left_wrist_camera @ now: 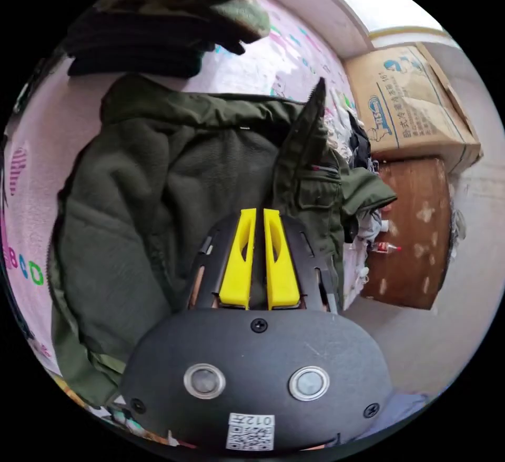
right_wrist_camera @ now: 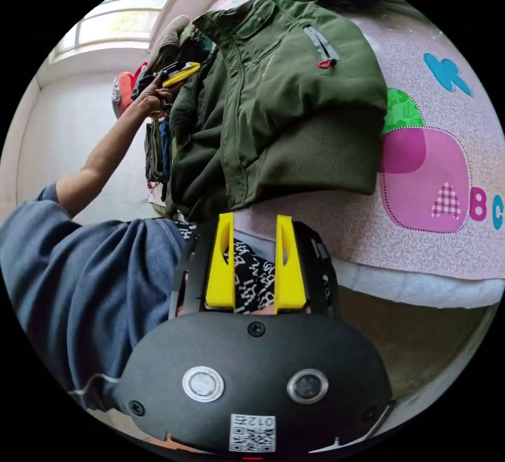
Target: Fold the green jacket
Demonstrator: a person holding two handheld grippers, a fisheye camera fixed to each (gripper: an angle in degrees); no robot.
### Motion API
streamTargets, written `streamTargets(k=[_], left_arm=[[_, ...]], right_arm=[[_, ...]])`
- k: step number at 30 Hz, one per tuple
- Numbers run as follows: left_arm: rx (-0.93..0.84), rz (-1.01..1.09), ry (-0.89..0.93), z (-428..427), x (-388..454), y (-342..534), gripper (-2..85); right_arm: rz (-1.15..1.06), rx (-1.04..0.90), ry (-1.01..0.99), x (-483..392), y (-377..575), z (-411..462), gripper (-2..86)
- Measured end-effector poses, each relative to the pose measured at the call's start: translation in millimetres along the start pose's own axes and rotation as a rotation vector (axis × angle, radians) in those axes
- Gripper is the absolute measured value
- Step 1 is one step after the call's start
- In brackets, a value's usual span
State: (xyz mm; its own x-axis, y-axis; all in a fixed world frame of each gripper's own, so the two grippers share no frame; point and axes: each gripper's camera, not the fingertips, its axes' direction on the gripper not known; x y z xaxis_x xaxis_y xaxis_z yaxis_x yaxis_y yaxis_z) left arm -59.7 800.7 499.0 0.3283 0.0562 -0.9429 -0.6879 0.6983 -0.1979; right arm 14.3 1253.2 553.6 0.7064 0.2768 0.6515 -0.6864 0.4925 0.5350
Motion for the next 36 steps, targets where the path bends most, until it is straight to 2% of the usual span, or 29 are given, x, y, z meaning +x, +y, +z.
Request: streamTargets(k=[2, 4, 7, 10, 14, 16, 18, 20, 23, 25, 28, 32, 36], left_arm=[[0.037, 0.094, 0.009, -15.2, 12.8, 35.3, 0.4], [0.03, 0.242, 0.016, -22.8, 37.8, 91.1, 0.4], [-0.019, 0.394, 0.003, -13.9, 68.9, 169.2, 0.3], [-0.096, 0.458, -0.015, 6.2, 84.1, 238.6, 0.2], [-0.209, 0.43, -0.049, 28.4, 83.1, 305.2, 0.2], [-0.255, 0.404, -0.04, 35.2, 81.3, 338.2, 0.2], [-0.245, 0.395, -0.125, 37.9, 81.5, 355.7, 0.1], [-0.223, 0.392, -0.189, 37.9, 80.8, 366.8, 0.1], [-0.185, 0.342, -0.298, 28.6, 69.2, 379.4, 0.0], [-0.212, 0.288, -0.305, 19.3, 54.5, 392.3, 0.0], [-0.269, 0.229, -0.295, 10.4, 39.6, 411.6, 0.0], [-0.187, 0.24, -0.25, -11.8, 35.4, 445.9, 0.2], [0.158, 0.195, -0.223, -87.5, 37.7, 513.5, 0.4]], right_arm=[[-0.024, 0.059, 0.124, -15.3, 16.7, -10.3, 10.8], [-0.066, 0.151, 0.397, -31.4, 31.5, -16.2, 10.9], [-0.176, 0.146, 0.582, -49.9, 21.6, 13.4, 12.7], [-0.248, 0.111, 0.623, -66.0, -0.9, 62.8, 14.0], [-0.273, 0.201, 0.685, -87.7, -23.7, 103.4, 13.3], [-0.269, 0.309, 0.675, -99.4, -40.0, 115.1, 11.0], [-0.229, 0.353, 0.648, -101.1, -55.4, 119.2, 6.8], [-0.208, 0.299, 0.634, -100.8, -72.7, 125.1, 4.9], [-0.278, 0.112, 0.658, -116.6, -90.4, 121.4, 4.0], [-0.344, -0.154, 0.668, -139.5, -98.6, 109.8, 3.7], [-0.34, -0.351, 0.602, -150.5, -107.5, 114.8, 3.8], [-0.395, -0.411, 0.741, -127.4, -110.1, 187.4, 4.8], [-0.488, -0.316, 0.775, -141.2, -98.7, 194.6, 6.2]])
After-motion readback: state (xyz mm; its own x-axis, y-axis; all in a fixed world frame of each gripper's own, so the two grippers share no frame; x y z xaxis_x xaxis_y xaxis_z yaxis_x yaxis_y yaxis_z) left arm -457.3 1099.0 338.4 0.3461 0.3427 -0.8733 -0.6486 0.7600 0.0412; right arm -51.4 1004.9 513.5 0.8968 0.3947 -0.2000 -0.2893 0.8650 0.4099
